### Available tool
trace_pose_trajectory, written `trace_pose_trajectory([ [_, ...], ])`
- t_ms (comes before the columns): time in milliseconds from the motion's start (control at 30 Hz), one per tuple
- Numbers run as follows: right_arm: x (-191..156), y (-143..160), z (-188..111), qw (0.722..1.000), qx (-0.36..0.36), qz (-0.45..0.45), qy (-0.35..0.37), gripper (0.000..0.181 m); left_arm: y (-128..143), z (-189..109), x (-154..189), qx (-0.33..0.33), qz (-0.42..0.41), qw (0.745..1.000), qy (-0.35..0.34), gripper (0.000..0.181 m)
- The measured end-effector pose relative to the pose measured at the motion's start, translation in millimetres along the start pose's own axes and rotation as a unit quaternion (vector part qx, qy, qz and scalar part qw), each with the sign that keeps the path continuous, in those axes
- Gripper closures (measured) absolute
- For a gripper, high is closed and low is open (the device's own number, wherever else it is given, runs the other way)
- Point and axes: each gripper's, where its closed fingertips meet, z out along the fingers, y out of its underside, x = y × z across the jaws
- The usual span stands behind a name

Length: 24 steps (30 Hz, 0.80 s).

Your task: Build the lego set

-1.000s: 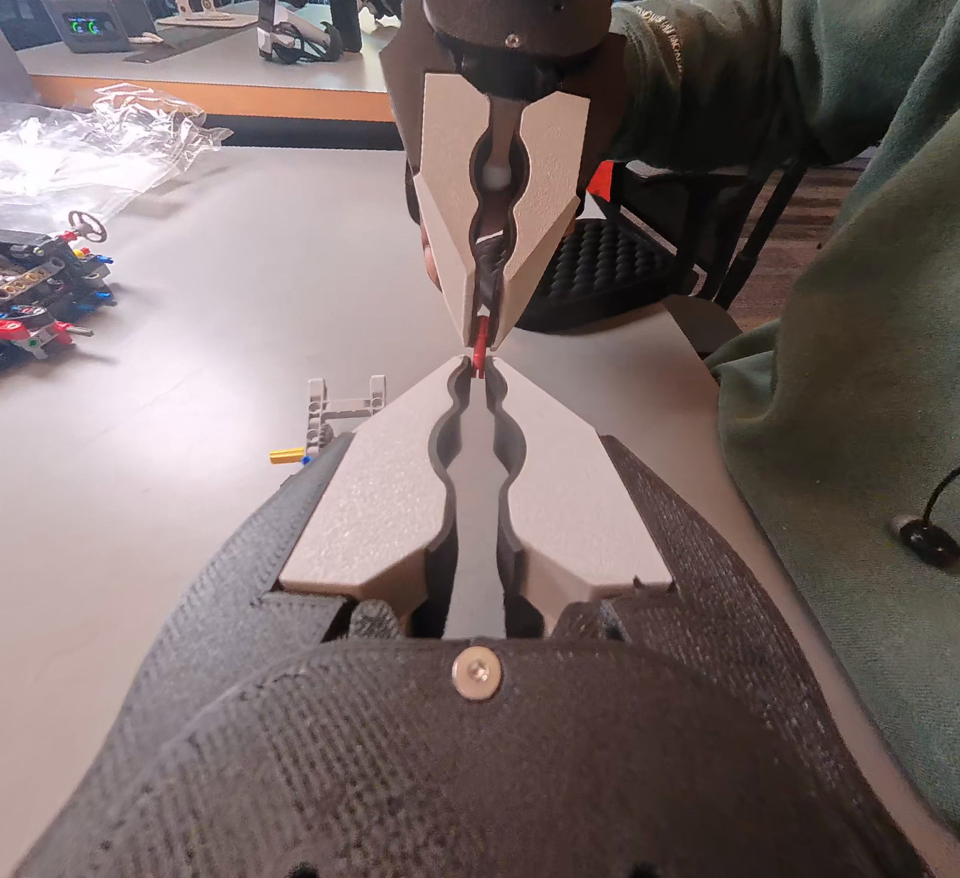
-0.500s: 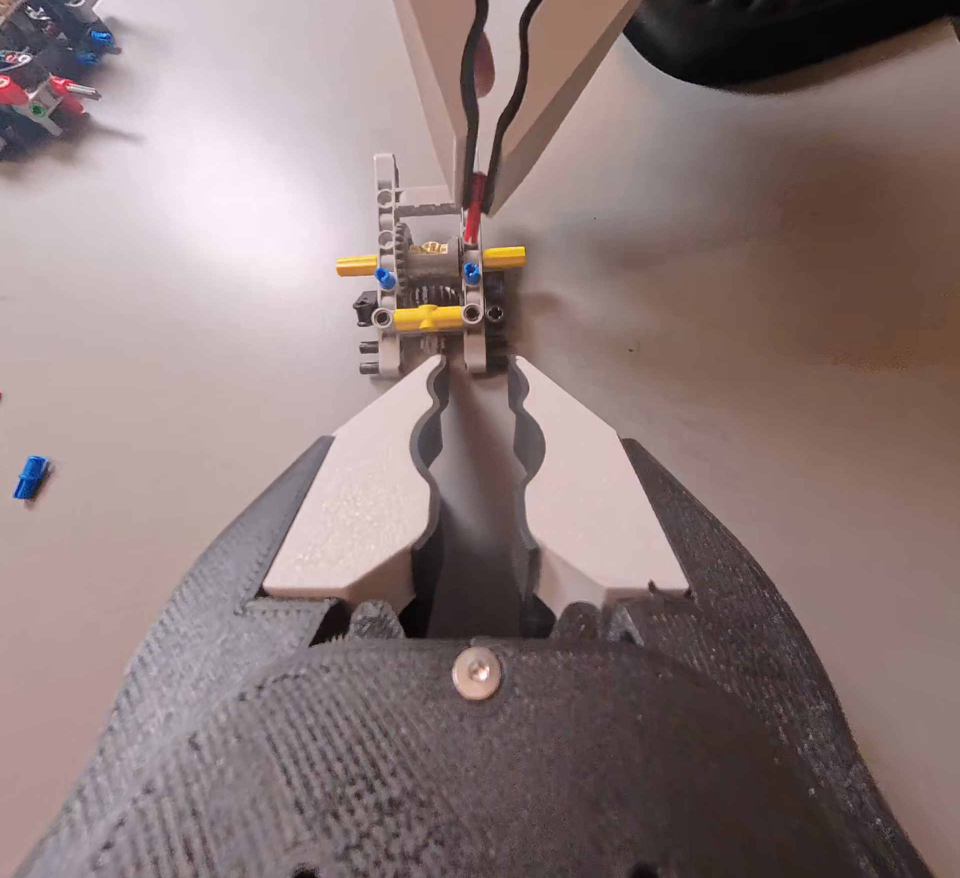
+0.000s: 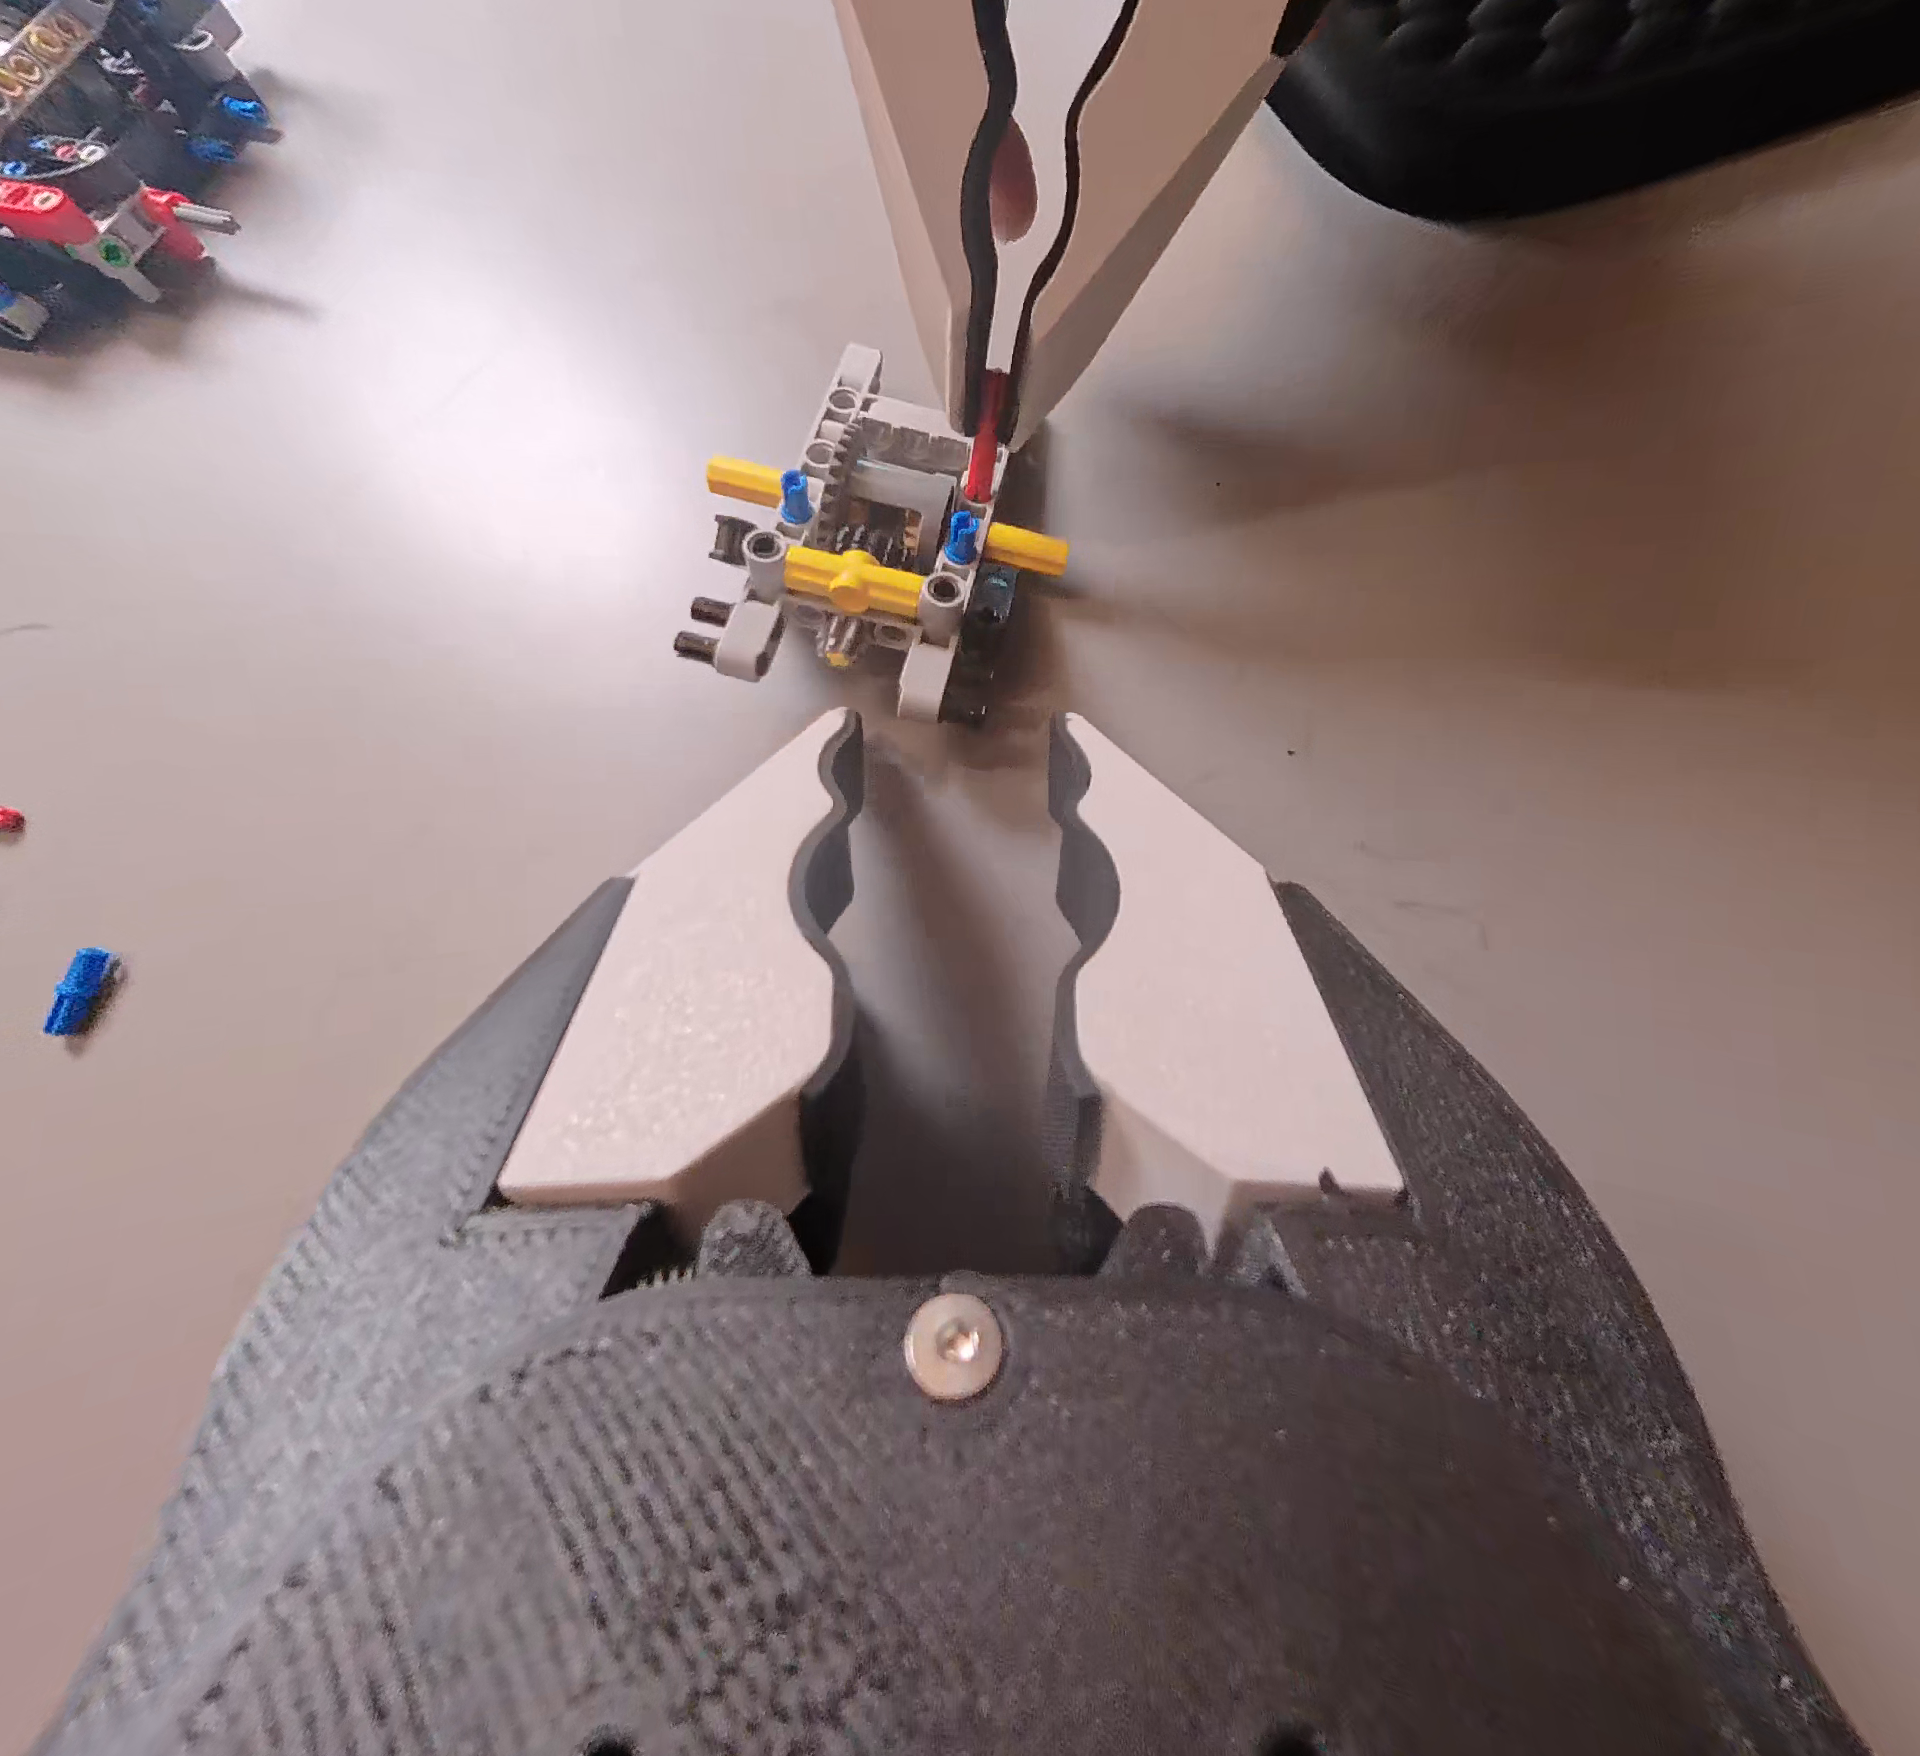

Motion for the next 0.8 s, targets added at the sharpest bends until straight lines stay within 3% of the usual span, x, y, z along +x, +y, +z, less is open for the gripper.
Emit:
trace_pose_trajectory([
  [33, 0.1, 0.1, 0.1, 1.000, 0.002, 0.002, -0.001, 0.178, -1.6, 1.5, 0.2, 0.001, 0.003, 1.000, 0.001, 0.147],
  [200, -0.4, -0.3, 0.8, 1.000, 0.006, 0.006, -0.004, 0.178, -4.0, 6.6, -0.8, -0.004, 0.022, 1.000, -0.012, 0.165],
  [800, -2.4, -2.8, 1.7, 0.996, -0.087, -0.027, 0.019, 0.178, -4.2, 5.5, 7.1, -0.003, 0.043, 0.999, -0.025, 0.167],
])
